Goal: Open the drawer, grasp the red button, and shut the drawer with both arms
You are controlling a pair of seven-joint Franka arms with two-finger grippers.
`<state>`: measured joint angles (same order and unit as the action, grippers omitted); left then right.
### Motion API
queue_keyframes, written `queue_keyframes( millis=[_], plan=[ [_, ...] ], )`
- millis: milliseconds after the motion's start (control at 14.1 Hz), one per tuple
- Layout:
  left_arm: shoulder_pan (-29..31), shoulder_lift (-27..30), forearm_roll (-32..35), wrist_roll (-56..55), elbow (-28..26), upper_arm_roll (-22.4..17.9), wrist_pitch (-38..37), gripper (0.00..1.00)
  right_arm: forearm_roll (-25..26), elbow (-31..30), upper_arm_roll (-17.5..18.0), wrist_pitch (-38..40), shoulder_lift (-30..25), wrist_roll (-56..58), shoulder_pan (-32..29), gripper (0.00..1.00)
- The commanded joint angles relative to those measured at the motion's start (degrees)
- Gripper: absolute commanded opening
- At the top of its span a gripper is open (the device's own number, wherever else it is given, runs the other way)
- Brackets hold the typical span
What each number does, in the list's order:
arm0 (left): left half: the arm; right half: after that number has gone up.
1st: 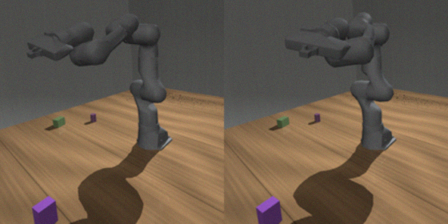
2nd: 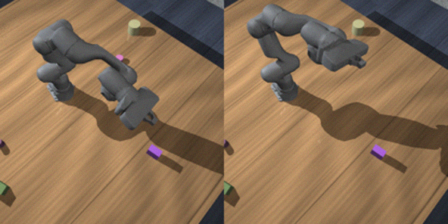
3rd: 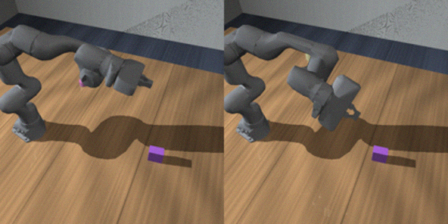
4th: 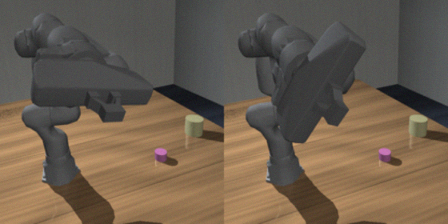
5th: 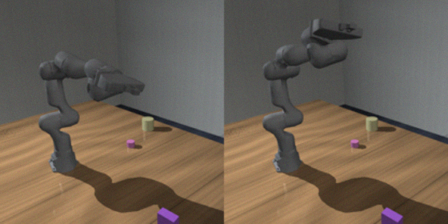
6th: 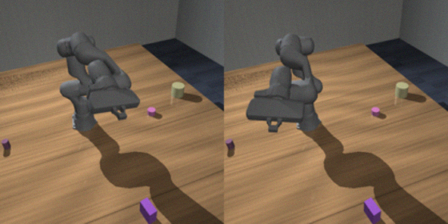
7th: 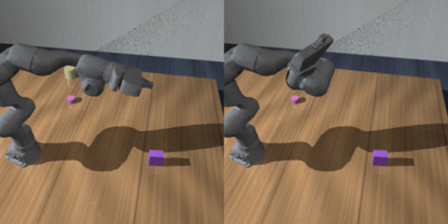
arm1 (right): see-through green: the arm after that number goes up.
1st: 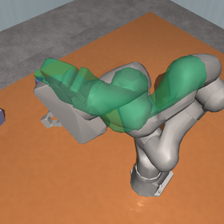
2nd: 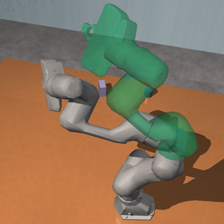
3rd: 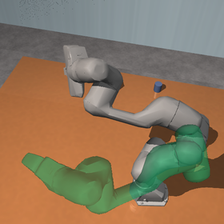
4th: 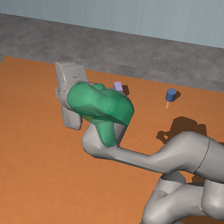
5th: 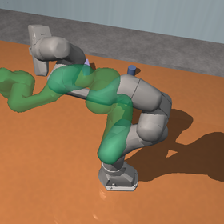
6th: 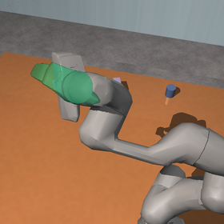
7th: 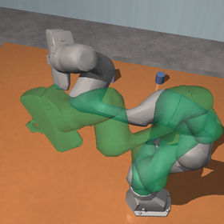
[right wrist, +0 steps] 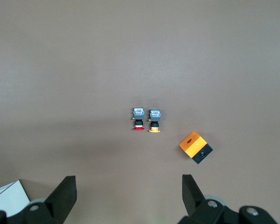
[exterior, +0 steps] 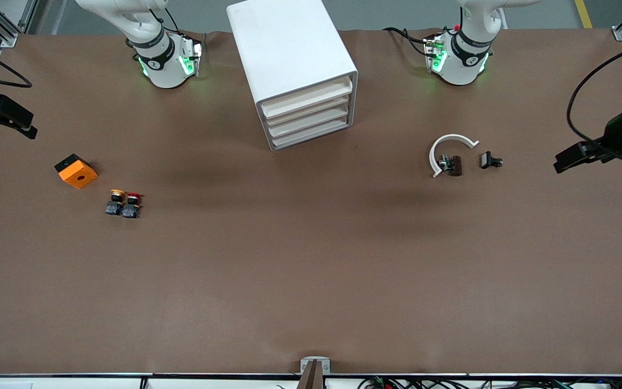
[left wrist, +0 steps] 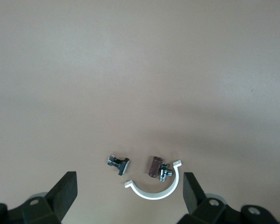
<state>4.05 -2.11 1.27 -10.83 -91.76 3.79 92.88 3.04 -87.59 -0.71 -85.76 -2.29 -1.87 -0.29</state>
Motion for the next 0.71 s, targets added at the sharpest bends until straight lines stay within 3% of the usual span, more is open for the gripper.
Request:
queue_keyframes(
  millis=[0, 213, 639],
  plan=[
    [1.23, 5.53, -1.09, 1.25, -4.47, 1.39, -0.16, 1.00, -0.84, 1.80, 0.09, 1.12, 0.88, -0.15, -0.32, 1.00],
    [1.84, 9.92, -1.18, 5.53, -7.63, 1.22, -0.16, 1.00, -0.84, 1.89, 0.09, 1.12, 0.88, -0.15, -0.32, 1.00],
    [1.49, 11.69, -2.84, 6.70, -8.17, 1.39, -1.83, 1.00, -0.75, 1.89, 0.27, 1.12, 0.88, -0.07, -0.15, 1.00]
  ],
)
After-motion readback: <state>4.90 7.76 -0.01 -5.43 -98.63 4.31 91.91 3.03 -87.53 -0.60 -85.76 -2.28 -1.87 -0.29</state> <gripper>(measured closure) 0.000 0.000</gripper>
